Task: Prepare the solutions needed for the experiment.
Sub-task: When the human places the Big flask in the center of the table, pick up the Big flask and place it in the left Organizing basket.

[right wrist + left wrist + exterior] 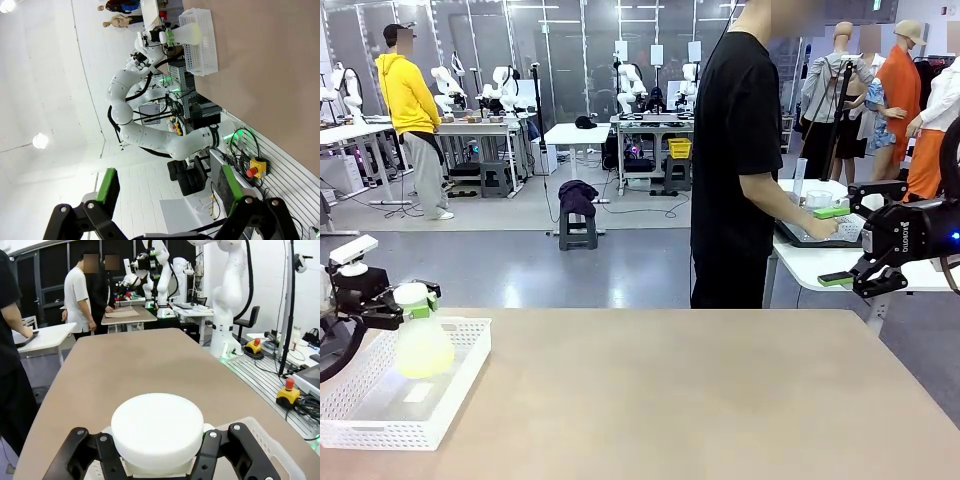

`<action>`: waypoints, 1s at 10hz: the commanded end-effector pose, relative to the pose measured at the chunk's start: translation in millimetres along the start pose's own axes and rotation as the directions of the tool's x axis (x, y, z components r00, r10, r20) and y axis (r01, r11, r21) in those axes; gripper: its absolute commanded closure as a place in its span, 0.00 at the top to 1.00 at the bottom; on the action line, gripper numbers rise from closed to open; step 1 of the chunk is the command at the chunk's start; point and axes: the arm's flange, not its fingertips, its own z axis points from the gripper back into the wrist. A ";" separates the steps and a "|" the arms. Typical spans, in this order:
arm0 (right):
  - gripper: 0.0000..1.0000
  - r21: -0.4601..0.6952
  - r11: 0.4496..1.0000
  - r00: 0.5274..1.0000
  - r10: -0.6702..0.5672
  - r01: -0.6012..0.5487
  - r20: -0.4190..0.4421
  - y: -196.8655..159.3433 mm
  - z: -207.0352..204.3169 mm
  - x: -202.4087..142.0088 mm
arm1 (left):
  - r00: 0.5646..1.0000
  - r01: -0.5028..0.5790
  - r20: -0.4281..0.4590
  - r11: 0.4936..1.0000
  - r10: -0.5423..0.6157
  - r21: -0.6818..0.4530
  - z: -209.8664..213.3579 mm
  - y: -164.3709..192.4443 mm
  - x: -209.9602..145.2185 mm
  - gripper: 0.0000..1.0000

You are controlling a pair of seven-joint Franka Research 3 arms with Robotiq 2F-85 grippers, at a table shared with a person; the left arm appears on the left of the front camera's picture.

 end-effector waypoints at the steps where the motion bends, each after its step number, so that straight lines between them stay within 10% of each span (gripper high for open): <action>1: 1.00 -0.002 1.000 1.000 0.006 -0.006 0.008 0.9 -0.3 -1.1 | 0.999 0.025 -0.019 0.999 -0.026 -0.033 -4.0 -5.7 -2.3 0.22; 7: 1.00 -0.002 1.000 1.000 0.006 -0.006 0.008 0.9 -0.3 -1.1 | 0.997 0.051 0.061 0.990 -0.043 -0.135 0.1 -18.2 -29.1 0.22; 10: 1.00 -0.002 1.000 1.000 0.006 -0.006 0.008 0.9 -0.3 -1.1 | 0.998 0.032 0.062 0.985 -0.021 -0.172 4.4 -21.9 -35.7 0.49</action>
